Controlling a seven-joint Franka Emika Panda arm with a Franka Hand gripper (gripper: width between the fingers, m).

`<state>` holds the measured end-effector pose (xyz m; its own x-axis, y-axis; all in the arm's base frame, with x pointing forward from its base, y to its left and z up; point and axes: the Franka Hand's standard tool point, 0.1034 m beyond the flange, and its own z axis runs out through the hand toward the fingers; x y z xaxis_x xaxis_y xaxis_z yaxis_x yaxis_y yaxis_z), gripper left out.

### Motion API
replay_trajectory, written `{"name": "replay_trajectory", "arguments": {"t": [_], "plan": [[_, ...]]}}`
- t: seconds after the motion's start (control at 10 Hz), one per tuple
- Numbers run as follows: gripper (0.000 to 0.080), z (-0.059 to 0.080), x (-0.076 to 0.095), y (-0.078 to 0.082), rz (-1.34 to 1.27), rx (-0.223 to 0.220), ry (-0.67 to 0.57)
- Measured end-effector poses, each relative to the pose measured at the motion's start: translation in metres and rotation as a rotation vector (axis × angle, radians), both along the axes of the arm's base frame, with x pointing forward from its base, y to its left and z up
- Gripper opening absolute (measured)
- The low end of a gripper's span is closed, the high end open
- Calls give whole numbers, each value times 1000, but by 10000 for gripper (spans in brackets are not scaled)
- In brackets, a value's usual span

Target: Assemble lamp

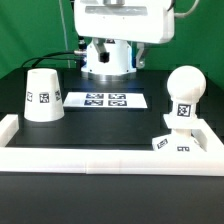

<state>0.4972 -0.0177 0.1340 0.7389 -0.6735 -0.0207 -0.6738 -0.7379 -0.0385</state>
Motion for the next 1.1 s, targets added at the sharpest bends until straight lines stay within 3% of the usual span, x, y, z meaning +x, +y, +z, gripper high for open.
{"name": "replay_trajectory", "arguments": {"t": [0.3, 0.7, 1.1], "plan": [[699, -6, -4, -41, -42, 59, -31], [699, -8, -7, -41, 6, 55, -30], [699, -20, -34, -81, 124, 26, -32]]}}
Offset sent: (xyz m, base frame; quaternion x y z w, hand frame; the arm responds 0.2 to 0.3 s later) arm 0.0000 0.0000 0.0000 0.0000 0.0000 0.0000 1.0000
